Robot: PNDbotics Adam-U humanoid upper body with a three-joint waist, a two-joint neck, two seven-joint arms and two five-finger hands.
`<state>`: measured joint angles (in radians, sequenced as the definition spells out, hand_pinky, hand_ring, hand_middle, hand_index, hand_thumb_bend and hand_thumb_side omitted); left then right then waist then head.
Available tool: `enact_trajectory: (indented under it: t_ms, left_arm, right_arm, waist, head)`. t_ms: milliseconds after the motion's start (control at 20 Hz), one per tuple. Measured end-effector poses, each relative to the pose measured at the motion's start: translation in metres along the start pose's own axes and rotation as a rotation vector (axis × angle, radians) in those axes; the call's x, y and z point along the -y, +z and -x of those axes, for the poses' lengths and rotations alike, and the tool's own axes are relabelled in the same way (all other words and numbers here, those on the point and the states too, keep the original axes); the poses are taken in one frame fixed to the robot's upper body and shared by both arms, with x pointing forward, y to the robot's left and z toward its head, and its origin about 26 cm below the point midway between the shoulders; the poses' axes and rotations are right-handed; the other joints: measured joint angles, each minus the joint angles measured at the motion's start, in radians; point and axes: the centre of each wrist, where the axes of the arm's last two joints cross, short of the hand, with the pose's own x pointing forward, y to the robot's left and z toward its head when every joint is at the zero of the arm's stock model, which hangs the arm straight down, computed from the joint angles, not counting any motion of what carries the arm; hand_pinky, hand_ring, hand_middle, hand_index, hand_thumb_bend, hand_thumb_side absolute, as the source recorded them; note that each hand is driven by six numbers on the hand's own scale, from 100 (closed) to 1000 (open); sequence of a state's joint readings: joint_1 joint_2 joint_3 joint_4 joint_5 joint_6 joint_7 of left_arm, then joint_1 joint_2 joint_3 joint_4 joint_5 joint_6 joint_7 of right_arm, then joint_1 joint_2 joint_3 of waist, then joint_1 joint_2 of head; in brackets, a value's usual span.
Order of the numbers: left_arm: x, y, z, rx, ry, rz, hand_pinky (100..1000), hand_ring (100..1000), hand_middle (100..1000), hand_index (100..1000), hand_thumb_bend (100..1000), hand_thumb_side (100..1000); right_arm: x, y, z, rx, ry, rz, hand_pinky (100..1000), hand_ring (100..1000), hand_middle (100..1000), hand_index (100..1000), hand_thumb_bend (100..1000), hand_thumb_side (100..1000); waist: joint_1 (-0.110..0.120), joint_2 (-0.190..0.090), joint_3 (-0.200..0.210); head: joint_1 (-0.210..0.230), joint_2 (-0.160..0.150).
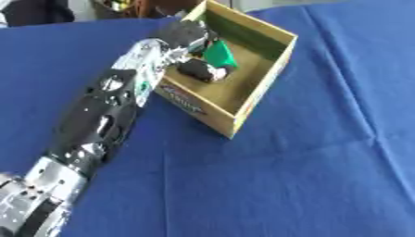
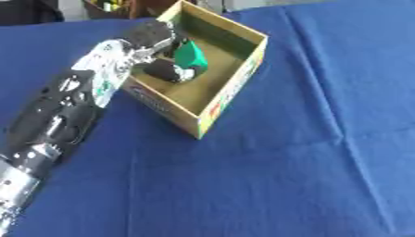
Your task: Pick up objects on the table and place them in the box.
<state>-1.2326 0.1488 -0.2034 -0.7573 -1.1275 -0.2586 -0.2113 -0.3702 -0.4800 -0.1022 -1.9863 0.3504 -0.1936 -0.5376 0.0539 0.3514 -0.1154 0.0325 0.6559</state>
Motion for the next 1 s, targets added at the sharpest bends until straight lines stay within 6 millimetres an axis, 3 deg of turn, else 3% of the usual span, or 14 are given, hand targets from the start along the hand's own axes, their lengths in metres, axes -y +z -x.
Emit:
enact_trajectory:
  t_ms: [50,150,250,400,550,750,1000]
  left_arm:
    - [0.0,0.0,0.0,-0.001,-0.005,0.0,551,626,541,770,329,823]
    - [0.001,0.0,0.0,-0.009,-0.024,-0.004,621,732,645,861,429,880]
    - [0.003,0.001,0.0,-0.02,-0.045,-0.012,785,876,822,992,613,983]
    - [0.005,0.002,0.001,-0.027,-0.077,-0.004,876,942,938,1000,607,1000]
    - [0.001,0.004,0.001,-0.037,-0.074,-0.032,871,936,945,1000,584,1000]
    - [-0.016,0.006,-0.001,-0.052,-0.049,-0.145,802,880,865,1000,568,964]
    - [-0.048,0.014,-0.002,-0.014,0.006,-0.353,708,790,767,931,377,966]
  right_arm:
    - [0.0,0.0,0.0,-0.001,0.001,0.001,775,754,542,671,100,811]
    - [0.001,0.0,0.0,-0.002,0.002,0.002,775,754,542,671,100,813]
    - [0.001,0.002,0.001,-0.008,0.006,0.001,776,754,541,671,100,815]
    - [0.002,0.003,0.001,-0.012,0.009,0.002,776,754,541,671,100,814]
    - [0.002,0.003,0.002,-0.014,0.01,0.0,776,754,541,671,100,816]
    - [0.003,0.005,0.002,-0.02,0.014,-0.001,777,755,540,671,100,813]
    - [0.006,0.009,0.004,-0.035,0.028,0.0,776,754,542,672,100,810]
  waist:
    - [0.0,0.0,0.0]
    - [0.0,0.0,0.0]
    - [0.0,0.001,0.001]
    - [-0.001,0.001,0.004]
    - [-0.002,0.001,0.005]
    - [-0.007,0.001,0.013]
    - [-0.011,-0.001,0.039]
  head:
    - [0.0,0.0]
    - [0.0,-0.001]
    - [0.0,-0.001]
    - [0.0,-0.001]
    - [0.0,-0.001]
    - [0.0,0.0]
    - [-0.011,0.012]
